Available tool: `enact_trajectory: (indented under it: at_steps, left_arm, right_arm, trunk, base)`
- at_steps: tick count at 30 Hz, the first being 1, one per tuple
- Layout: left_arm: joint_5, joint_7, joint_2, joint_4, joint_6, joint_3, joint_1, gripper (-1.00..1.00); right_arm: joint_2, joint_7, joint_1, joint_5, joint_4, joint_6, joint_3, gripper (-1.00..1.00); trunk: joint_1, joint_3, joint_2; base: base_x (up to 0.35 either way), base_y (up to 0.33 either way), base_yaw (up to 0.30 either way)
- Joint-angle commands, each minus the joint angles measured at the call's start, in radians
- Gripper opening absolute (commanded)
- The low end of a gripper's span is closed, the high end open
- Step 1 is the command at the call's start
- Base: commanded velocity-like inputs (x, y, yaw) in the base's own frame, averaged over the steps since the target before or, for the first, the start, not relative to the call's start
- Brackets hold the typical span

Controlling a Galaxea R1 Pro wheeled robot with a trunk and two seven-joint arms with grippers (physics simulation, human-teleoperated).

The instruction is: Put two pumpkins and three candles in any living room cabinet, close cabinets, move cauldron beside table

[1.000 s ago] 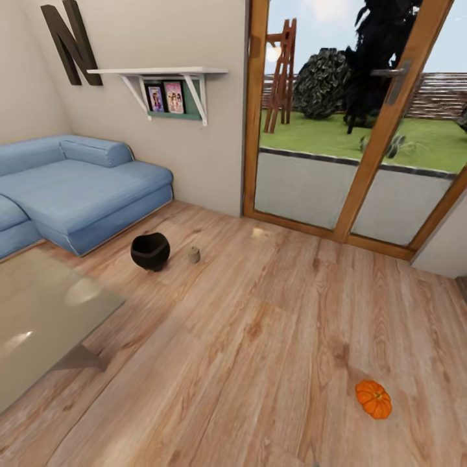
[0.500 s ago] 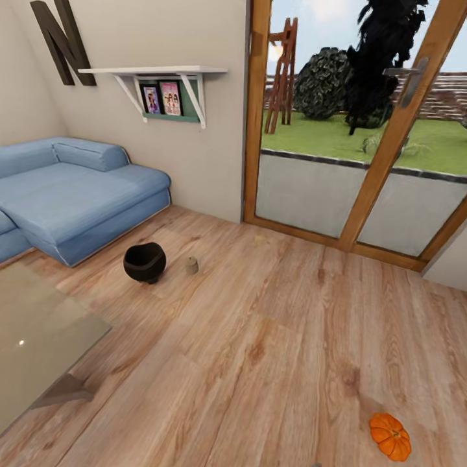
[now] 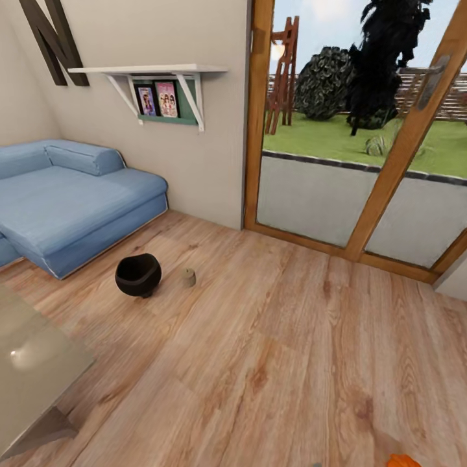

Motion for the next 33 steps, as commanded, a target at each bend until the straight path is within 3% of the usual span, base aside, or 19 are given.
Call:
enact_trajectory:
  at_steps: [1,33]
  left_arm:
    - [0.0,0.0,0.0,0.0,0.0,0.0,-0.001,1.0]
    - [0.0,0.0,0.0,0.0,0.0,0.0,0.0,1.0]
  right_arm:
    - [0.0,0.0,0.0,0.0,0.0,0.0,0.0,1.0]
    - [0.0,0.0,0.0,0.0,0.0,0.0,0.0,1.0]
  trunk:
    - [0.0,0.0,0.0]
    - [0.0,0.0,0.0]
  base:
    - [0.338,0.0,0.0]
    - [0.338,0.0,0.023]
